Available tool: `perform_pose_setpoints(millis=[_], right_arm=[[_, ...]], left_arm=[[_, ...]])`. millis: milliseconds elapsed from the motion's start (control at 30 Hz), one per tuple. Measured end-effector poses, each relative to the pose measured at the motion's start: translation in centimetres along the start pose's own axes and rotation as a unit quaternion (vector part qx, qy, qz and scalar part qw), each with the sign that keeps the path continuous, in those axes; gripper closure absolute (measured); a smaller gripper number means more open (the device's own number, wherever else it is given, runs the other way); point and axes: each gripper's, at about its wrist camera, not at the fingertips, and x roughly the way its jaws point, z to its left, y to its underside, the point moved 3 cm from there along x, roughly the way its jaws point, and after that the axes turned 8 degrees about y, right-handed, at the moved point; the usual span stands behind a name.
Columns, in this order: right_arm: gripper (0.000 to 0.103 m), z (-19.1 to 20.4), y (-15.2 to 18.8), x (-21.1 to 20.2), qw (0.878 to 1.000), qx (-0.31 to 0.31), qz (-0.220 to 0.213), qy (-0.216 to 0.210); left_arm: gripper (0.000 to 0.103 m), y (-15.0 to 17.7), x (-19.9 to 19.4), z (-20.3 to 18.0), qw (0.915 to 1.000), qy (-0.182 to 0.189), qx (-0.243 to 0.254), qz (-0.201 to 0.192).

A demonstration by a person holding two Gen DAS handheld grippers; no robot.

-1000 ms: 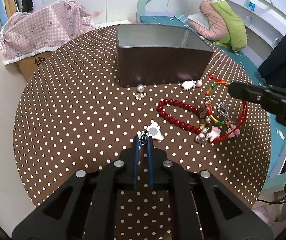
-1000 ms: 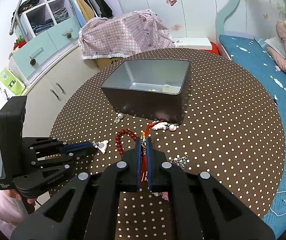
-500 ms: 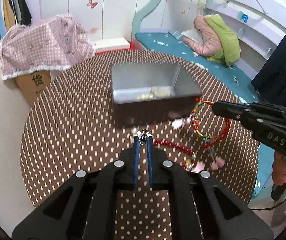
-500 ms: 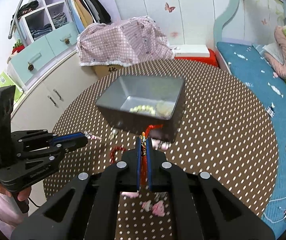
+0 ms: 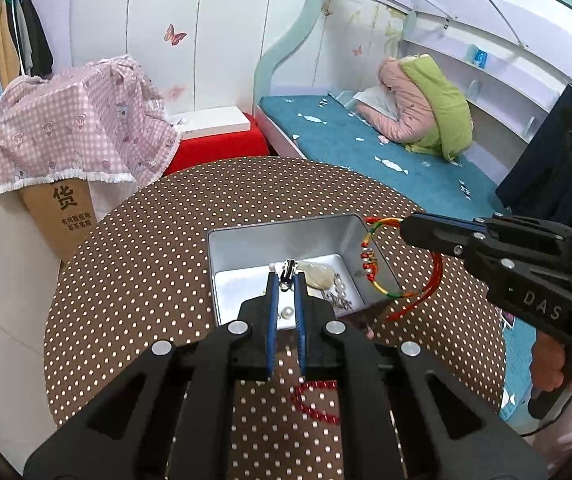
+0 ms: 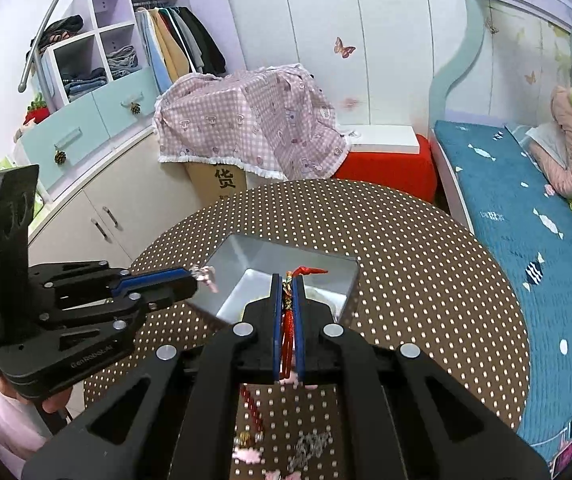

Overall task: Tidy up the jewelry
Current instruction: 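Carry the charm and red string bracelet over the tin box and open both tools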

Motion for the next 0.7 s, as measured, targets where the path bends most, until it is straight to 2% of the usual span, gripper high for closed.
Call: perform_pose_setpoints(millis=[400, 633, 700], right_arm=[[0.099, -0.6, -0.7, 3.3, 1.000, 0.007, 0.027, -0.011], [0.098, -0.9, -0.3, 4.4, 0.999, 0.010, 0.045, -0.012], [0.095, -0.9, -0.4, 4.2, 0.999, 0.009, 0.043, -0.010]], left_arm=[[0.095, 0.3, 4.8, 1.8, 0.9989, 0.004, -0.020, 0.043], [0.094, 0.8, 6.2, 1.6, 0.9982, 0.002, -0.017, 0.057], [0.094, 0.9, 6.3, 1.6, 0.9983, 0.000, -0.014, 0.057]])
